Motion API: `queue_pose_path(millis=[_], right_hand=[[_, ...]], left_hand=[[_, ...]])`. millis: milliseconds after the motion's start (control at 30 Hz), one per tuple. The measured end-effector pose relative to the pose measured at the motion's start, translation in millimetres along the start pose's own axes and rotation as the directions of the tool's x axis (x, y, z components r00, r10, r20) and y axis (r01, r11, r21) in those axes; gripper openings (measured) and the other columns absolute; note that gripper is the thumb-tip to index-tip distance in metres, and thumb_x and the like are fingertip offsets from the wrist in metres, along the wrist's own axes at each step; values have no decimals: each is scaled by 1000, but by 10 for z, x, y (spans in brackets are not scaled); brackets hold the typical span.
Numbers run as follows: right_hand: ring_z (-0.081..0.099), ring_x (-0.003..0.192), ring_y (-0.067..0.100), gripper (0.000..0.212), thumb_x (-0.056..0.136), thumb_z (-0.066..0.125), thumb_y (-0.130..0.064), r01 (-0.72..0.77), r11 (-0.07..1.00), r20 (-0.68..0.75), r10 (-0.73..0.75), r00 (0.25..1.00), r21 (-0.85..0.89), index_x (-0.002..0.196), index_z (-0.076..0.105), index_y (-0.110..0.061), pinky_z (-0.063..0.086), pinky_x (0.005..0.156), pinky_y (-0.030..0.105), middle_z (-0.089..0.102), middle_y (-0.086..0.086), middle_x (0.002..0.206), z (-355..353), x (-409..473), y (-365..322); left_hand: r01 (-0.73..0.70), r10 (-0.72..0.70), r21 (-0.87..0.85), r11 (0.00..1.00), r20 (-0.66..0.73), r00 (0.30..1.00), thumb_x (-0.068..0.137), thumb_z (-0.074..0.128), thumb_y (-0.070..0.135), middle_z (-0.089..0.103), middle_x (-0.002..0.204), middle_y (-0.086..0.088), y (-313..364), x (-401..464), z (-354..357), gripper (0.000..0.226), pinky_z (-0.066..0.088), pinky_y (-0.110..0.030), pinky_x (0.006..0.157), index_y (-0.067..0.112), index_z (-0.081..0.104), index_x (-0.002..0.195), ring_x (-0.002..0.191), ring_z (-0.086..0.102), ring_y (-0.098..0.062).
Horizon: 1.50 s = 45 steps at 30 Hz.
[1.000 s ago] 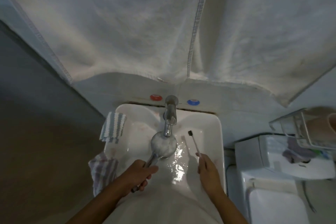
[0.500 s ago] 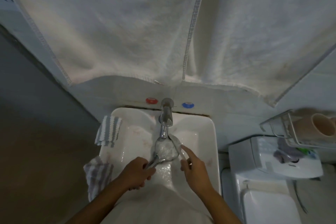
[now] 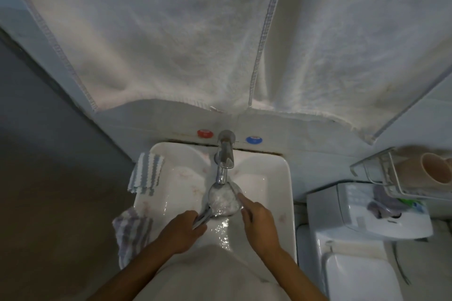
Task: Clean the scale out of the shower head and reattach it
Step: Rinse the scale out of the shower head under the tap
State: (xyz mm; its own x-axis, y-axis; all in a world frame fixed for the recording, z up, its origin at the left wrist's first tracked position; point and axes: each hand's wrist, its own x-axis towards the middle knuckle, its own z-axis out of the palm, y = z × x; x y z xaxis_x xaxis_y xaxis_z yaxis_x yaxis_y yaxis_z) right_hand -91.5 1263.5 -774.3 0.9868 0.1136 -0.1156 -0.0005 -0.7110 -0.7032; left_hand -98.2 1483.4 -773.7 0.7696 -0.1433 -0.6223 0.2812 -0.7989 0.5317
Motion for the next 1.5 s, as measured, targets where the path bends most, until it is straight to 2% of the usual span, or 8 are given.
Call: queue_pose_path(millis=[133, 300, 600, 733, 933, 1100, 1233, 1500], right_hand=[[58, 71, 13, 44, 95, 53, -11, 74, 996, 108, -79, 991, 55, 133, 57, -32, 45, 66, 20, 65, 3, 81, 92, -63, -40], [46, 60, 5, 51, 94, 50, -3, -8, 1000, -11, 8, 1000, -13, 136, 52, -32, 35, 57, 17, 54, -2, 69, 31, 3, -14], [45, 57, 5, 52, 93, 52, 0, -52, 998, -47, 53, 997, 26, 137, 50, -26, 39, 59, 24, 48, -7, 64, 1, -44, -52], [55, 64, 16, 47, 92, 53, -5, 42, 997, 59, -46, 997, 72, 132, 57, -30, 44, 63, 27, 60, 6, 71, 58, -105, -62], [52, 66, 14, 47, 93, 54, -2, -53, 999, -50, 53, 997, 0, 134, 56, -25, 39, 62, 22, 54, 2, 73, 5, -59, -31], [50, 63, 8, 47, 91, 55, -5, 68, 996, 71, -72, 995, 60, 131, 59, -29, 41, 63, 15, 55, -1, 70, 56, -110, -67], [49, 63, 10, 50, 92, 55, -1, -7, 1000, -43, 8, 999, 15, 133, 57, -28, 35, 61, 14, 52, -1, 70, 14, -83, -38], [48, 62, 8, 51, 92, 54, -4, 38, 999, 2, -38, 999, 30, 134, 55, -32, 37, 61, 13, 52, -2, 69, 30, -101, -38]], left_hand=[[-9, 9, 37, 999, 2, 1000, 91, 53, 44, 49, 88, 1, -48, 29, 26, 32, 32, -28, 67, 32, 33, 69, 79, 49, -17], [-27, 27, 13, 1000, -17, 999, 89, 56, 42, 46, 73, 8, -56, 45, 34, 31, 31, -23, 55, 31, 36, 68, 71, 49, -15], [-36, 36, 4, 999, -36, 999, 88, 58, 41, 48, 73, 8, -60, 88, 42, 30, 30, -17, 52, 31, 38, 67, 71, 51, -14], [-32, 32, 7, 999, -43, 999, 88, 58, 41, 46, 71, 10, -48, 113, 62, 32, 29, -15, 51, 30, 38, 66, 69, 50, -14], [-41, 40, -23, 999, -49, 998, 87, 60, 40, 50, 72, 7, -50, 125, 39, 29, 31, -17, 52, 28, 42, 68, 61, 48, -6], [-18, 16, -33, 999, -45, 999, 87, 60, 41, 53, 75, 4, -48, 136, 33, 29, 34, -26, 56, 29, 41, 67, 70, 54, -17], [-19, 18, -19, 1000, -50, 999, 86, 59, 40, 55, 80, 0, -15, 135, 11, 30, 34, -28, 58, 29, 40, 67, 72, 54, -19], [-29, 28, -20, 999, -51, 998, 87, 59, 38, 47, 71, 8, 36, 164, -26, 32, 30, -21, 52, 29, 38, 65, 68, 49, -15]])
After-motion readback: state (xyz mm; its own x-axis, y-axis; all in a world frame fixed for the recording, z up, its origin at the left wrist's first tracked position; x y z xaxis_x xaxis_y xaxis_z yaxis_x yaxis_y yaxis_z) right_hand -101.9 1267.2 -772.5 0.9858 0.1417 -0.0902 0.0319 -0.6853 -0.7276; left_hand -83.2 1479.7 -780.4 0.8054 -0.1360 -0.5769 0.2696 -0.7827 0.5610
